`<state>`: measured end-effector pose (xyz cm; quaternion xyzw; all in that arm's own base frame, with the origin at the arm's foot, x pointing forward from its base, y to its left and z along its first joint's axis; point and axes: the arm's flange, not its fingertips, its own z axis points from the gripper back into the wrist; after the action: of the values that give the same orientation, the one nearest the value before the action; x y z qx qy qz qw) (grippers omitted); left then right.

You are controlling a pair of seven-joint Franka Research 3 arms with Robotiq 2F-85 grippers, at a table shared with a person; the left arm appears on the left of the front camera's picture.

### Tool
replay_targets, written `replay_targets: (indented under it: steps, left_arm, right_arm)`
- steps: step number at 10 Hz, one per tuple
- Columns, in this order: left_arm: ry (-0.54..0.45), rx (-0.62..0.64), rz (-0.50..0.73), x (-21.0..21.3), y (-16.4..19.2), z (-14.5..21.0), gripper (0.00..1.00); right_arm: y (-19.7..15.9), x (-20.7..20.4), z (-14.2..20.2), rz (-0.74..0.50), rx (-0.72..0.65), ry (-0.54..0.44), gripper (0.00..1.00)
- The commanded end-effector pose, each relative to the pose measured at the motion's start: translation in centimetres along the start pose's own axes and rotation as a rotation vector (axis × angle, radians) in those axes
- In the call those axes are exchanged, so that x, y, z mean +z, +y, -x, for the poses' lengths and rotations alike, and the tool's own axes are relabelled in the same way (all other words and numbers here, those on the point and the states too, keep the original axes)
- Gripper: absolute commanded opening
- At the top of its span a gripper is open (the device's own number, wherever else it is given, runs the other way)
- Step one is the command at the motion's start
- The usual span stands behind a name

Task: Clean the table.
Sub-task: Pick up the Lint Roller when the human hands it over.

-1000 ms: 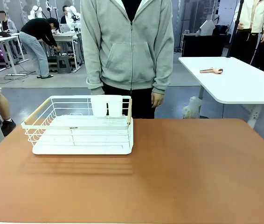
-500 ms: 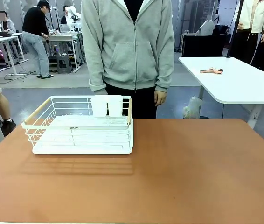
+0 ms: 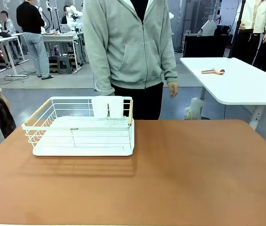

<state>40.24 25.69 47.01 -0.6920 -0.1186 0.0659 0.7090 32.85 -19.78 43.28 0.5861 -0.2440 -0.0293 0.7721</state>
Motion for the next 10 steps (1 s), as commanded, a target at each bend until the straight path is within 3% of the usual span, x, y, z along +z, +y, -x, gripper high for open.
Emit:
replay_targets:
  steps: [1, 10]
  left_arm:
    - [0.007, 0.002, 0.003, 0.25, -0.09, 0.32, 1.0]
    - [0.007, 0.002, 0.003, 0.25, -0.09, 0.32, 1.0]
  right_arm:
    - [0.28, -0.15, -0.28, -0.015, 0.017, -0.005, 1.0]
    - [0.28, -0.15, -0.28, -0.015, 0.017, -0.005, 1.0]
